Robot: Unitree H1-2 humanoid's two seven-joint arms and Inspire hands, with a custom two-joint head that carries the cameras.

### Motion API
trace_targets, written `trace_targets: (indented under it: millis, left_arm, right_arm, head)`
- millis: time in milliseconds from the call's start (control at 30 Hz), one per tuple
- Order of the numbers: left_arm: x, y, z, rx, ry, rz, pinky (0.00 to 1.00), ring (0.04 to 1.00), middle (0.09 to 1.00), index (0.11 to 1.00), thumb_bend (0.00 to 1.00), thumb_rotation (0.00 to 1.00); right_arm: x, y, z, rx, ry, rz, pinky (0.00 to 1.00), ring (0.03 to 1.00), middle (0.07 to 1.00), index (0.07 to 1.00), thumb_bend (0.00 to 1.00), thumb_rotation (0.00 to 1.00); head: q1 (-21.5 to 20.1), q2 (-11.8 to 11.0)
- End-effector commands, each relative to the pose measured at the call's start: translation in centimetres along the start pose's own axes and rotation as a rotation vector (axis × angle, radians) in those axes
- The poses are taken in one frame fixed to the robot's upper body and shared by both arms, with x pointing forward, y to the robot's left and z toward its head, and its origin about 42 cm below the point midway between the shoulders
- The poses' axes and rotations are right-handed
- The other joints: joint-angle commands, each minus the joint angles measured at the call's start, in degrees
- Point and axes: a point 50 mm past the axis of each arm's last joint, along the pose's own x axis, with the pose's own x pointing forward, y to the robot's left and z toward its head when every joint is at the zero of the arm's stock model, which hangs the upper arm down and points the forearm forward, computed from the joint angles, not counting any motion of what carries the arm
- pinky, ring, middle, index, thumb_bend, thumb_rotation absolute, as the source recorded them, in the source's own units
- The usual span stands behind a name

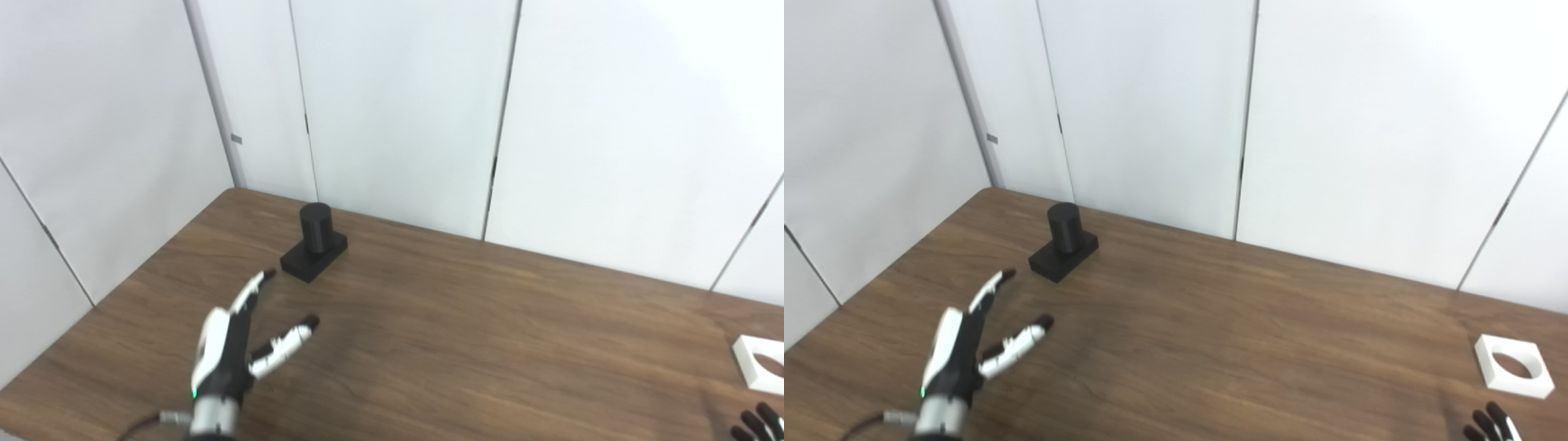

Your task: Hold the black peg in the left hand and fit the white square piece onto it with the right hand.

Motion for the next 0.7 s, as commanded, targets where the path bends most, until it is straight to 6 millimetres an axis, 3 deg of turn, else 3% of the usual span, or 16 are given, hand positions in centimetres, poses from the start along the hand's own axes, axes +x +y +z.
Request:
trace_targets:
  millis: [0, 133, 200, 233, 300, 500, 667]
  left_arm:
    - [1.9, 1.0, 0.5, 0.065, -0.003, 0.041, 0.95, 0.976, 0.965, 0.920, 0.81, 0.52]
    - [3.8, 1.4, 0.3, 0.176, 0.019, 0.073, 0.87, 0.962, 0.960, 0.912, 0.84, 0.55]
    - [4.5, 1.6, 0.1, 0.241, 0.017, 0.085, 0.88, 0.977, 0.964, 0.919, 0.84, 0.58]
    - [4.8, 1.7, -0.1, 0.284, 0.016, 0.090, 0.92, 0.991, 0.970, 0.924, 0.85, 0.61]
    - [5.4, 1.8, -0.3, 0.347, 0.015, 0.100, 0.97, 0.998, 0.979, 0.931, 0.87, 0.64]
    - [6.9, 1.7, -0.2, 0.429, 0.023, 0.108, 1.00, 1.000, 0.980, 0.911, 0.90, 0.66]
    - [8.7, 1.2, -0.7, 0.465, 0.052, 0.122, 1.00, 0.994, 0.964, 0.889, 0.92, 0.67]
  right_arm:
    - [-0.1, 0.2, -0.1, -0.034, 0.000, 0.028, 0.73, 0.877, 0.903, 0.913, 0.66, 1.00]
    - [-0.2, 0.2, 0.1, -0.050, 0.006, 0.023, 0.86, 0.893, 0.897, 0.899, 0.65, 1.00]
    - [-0.2, 0.2, 0.2, -0.004, 0.017, 0.026, 0.85, 0.900, 0.901, 0.897, 0.65, 1.00]
    - [-0.2, 0.2, 0.2, 0.042, 0.023, 0.028, 0.76, 0.907, 0.915, 0.897, 0.68, 1.00]
    - [-0.3, 0.2, 0.2, 0.107, 0.032, 0.034, 0.72, 0.911, 0.923, 0.891, 0.70, 1.00]
    - [-0.4, 0.2, 0.3, 0.160, 0.055, 0.034, 0.79, 0.932, 0.936, 0.883, 0.77, 1.00]
    - [-0.4, 0.4, 0.4, 0.180, 0.067, 0.030, 0.81, 0.938, 0.935, 0.871, 0.75, 1.00]
  head:
    - [-0.01, 0.07]
    - [-0.12, 0.42]
    - [-0.17, 0.47]
    - [-0.18, 0.49]
    - [-0.19, 0.58]
    - [-0.42, 0.75]
    - [-0.80, 0.84]
